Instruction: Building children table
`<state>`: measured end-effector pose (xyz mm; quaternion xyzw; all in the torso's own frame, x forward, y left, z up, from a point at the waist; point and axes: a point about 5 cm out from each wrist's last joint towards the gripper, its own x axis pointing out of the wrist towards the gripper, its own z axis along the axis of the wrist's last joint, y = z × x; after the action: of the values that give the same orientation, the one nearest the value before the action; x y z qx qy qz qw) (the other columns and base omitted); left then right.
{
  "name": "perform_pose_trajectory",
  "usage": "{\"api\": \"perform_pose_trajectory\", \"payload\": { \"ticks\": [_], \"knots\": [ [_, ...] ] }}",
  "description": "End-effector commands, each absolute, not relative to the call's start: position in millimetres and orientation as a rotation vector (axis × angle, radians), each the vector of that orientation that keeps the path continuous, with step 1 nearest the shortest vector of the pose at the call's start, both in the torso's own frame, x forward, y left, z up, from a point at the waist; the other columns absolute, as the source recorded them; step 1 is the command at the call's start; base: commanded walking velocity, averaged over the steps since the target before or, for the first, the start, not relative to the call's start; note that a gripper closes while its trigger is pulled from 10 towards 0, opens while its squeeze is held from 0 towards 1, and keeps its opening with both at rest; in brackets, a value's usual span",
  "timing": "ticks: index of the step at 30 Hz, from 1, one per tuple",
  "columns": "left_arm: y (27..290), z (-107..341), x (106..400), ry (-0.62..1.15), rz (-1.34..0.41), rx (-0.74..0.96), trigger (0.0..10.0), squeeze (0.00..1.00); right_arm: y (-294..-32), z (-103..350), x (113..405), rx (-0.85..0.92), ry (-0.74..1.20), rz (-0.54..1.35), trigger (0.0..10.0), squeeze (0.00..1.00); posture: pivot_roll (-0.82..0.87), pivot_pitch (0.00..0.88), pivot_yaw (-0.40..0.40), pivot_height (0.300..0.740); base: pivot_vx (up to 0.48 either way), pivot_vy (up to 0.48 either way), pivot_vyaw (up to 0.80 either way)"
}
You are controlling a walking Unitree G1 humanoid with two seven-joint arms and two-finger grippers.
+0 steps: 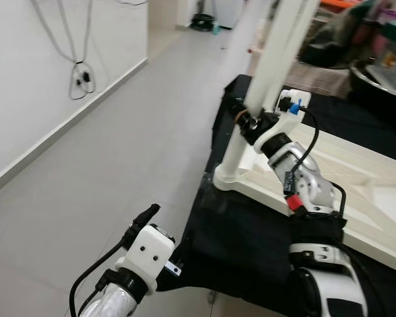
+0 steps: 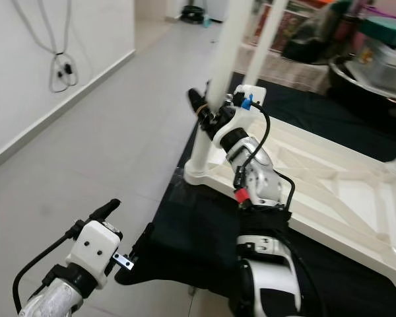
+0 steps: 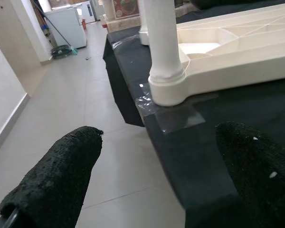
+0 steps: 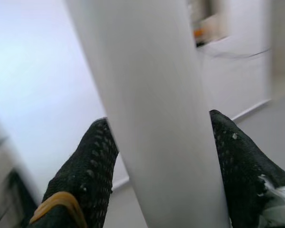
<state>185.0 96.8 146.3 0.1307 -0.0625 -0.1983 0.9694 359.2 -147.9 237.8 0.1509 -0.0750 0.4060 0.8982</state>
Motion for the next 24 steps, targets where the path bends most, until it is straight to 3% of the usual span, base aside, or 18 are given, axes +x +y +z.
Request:
{"api": "perform_pose_trajectory", "payload": {
  "ticks": [1,2,8,9,19,22,24],
  "knots": [
    [95,143,184,-0.109,-0.407,0.261,10.0,0.0,-121,224,346,0.309,-0.06,1.122,10.0,0.0,0.12,0.077,-0.149,0.74,0.0,0.0,0.0],
    [95,143,184,-0.11,-0.406,0.261,10.0,0.0,-121,220,336,0.255,-0.013,1.275,10.0,0.0,0.12,0.08,-0.152,0.74,0.0,0.0,0.0],
    [96,144,182,-0.11,-0.402,0.26,10.0,0.0,-113,222,336,0.179,0.05,1.493,10.0,0.0,0.13,0.09,-0.153,0.74,0.0,0.0,0.0],
    [96,144,182,-0.11,-0.402,0.261,10.0,0.0,-110,225,343,0.179,0.031,1.452,0.0,0.0,0.13,0.091,-0.153,0.74,0.0,0.0,0.0],
    [97,144,181,-0.106,-0.402,0.264,10.0,0.0,-111,225,359,0.157,-0.043,1.198,0.0,0.0,0.14,0.093,-0.15,0.74,0.0,0.0,0.0],
    [97,143,182,-0.104,-0.404,0.263,10.0,0.0,-130,212,377,0.142,-0.016,0.706,0.0,0.0,0.13,0.088,-0.146,0.74,0.0,0.0,0.0],
    [97,143,182,-0.104,-0.404,0.263,10.0,0.0,-133,210,379,0.141,-0.007,0.642,0.0,0.0,0.13,0.088,-0.146,0.74,0.0,0.0,0.0]
  ]
}}
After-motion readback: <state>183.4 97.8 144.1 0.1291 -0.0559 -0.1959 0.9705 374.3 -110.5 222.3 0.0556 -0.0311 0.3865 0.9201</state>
